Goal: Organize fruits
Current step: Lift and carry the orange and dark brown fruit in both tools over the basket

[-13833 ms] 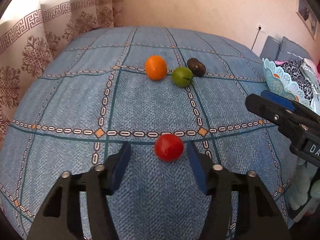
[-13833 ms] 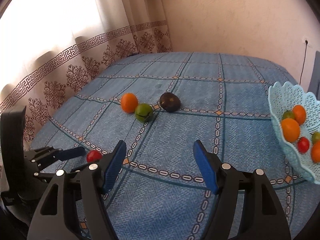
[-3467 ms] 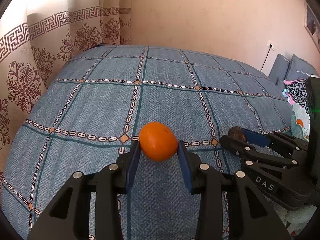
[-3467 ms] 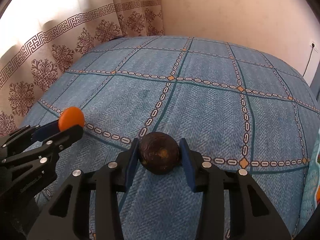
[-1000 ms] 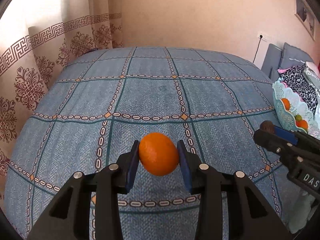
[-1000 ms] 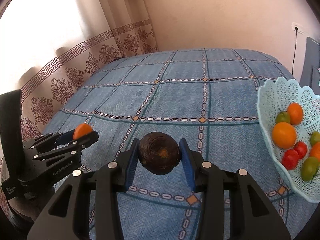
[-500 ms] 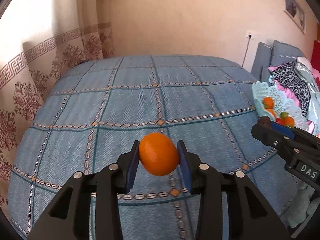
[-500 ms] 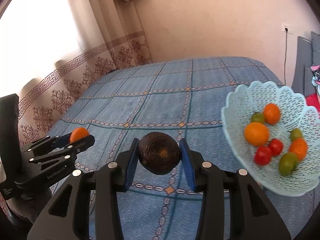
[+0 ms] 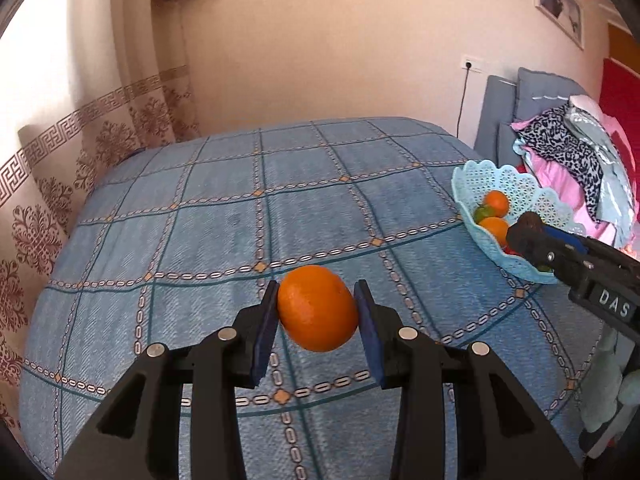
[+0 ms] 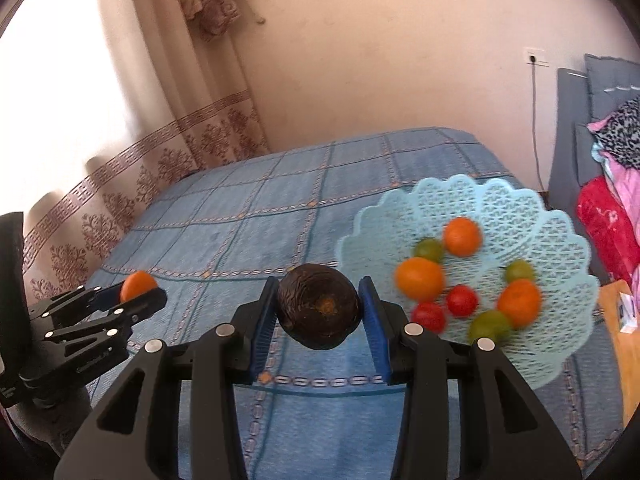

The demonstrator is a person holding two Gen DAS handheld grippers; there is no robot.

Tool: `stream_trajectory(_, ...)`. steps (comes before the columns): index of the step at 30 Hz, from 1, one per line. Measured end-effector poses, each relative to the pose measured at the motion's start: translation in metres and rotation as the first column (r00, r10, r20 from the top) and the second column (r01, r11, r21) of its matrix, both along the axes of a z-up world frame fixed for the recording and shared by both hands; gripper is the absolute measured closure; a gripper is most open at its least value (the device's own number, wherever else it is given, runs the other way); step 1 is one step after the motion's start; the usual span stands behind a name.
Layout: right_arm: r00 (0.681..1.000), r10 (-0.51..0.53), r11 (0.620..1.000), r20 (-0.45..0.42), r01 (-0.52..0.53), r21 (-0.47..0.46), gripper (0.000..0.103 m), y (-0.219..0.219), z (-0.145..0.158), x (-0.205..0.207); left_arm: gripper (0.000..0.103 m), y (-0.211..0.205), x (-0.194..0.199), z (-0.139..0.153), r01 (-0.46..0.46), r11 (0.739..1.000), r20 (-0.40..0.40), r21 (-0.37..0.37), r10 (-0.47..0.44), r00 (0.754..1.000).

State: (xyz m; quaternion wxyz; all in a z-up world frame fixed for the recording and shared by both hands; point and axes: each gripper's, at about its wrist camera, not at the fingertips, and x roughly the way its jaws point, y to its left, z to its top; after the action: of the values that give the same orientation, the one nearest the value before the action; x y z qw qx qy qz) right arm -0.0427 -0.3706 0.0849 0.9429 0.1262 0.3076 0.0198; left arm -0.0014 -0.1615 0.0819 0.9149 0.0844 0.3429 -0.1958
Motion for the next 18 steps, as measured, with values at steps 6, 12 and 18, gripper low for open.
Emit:
stream_trajectory(6,0.999,-0.052,0.999,0.002,0.052,0.009,0.061,-0.023,-0.001,-0.006,0.065,-0.019,-0.002,0.002,0.037,0.999,0.004,0.009,-0.037,0.999)
stream_trajectory(12,0.996,-0.090,0.996,0.006,0.090,0.018,0.061,-0.041,-0.002,-0.013,0.065,-0.042,-0.002,0.007,0.086,0.996,0.019,0.006,-0.086,0.996)
stream_trajectory(18,0.990,-0.143,0.989,0.012,0.142,0.041,0.061,-0.063,-0.004,-0.016,0.065,-0.064,0.000,0.012,0.130,0.991,0.030,-0.009,-0.130,0.991)
